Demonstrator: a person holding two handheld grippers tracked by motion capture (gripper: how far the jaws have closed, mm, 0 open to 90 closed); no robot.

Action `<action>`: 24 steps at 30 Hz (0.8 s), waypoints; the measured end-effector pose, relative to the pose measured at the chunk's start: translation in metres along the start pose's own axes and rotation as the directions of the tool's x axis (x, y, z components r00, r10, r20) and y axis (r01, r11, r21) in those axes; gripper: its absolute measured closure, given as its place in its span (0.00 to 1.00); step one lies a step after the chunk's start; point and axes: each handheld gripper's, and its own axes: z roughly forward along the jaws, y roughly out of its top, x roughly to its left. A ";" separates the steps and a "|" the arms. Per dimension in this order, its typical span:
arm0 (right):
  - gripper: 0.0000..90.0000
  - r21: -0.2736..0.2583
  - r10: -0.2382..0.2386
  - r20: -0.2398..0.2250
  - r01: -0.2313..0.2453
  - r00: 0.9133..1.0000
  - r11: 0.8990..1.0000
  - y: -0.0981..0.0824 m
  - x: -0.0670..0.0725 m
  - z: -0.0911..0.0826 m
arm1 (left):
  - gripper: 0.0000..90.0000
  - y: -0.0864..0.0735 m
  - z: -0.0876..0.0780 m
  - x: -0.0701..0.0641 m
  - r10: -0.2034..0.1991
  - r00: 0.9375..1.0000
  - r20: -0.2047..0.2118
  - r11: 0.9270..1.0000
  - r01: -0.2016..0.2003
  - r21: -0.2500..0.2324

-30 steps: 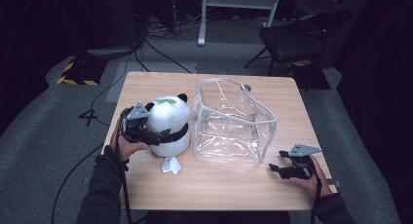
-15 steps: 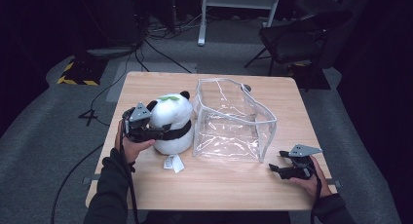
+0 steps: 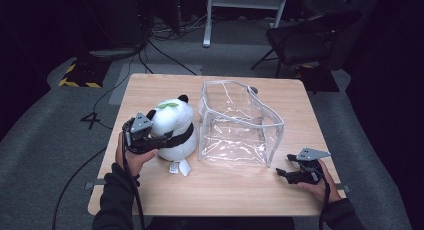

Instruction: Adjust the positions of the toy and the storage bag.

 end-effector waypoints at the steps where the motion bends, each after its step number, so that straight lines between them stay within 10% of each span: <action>1: 0.24 0.000 0.000 0.000 0.000 1.000 1.000 0.000 0.000 0.000 | 0.38 0.000 0.000 0.000 -0.005 1.000 0.002 1.000 0.005 0.002; 24: 0.24 0.000 0.001 0.001 -0.001 1.000 1.000 0.001 -0.001 0.001 | 0.40 -0.010 -0.002 -0.008 0.019 0.999 -0.043 0.998 -0.021 -0.053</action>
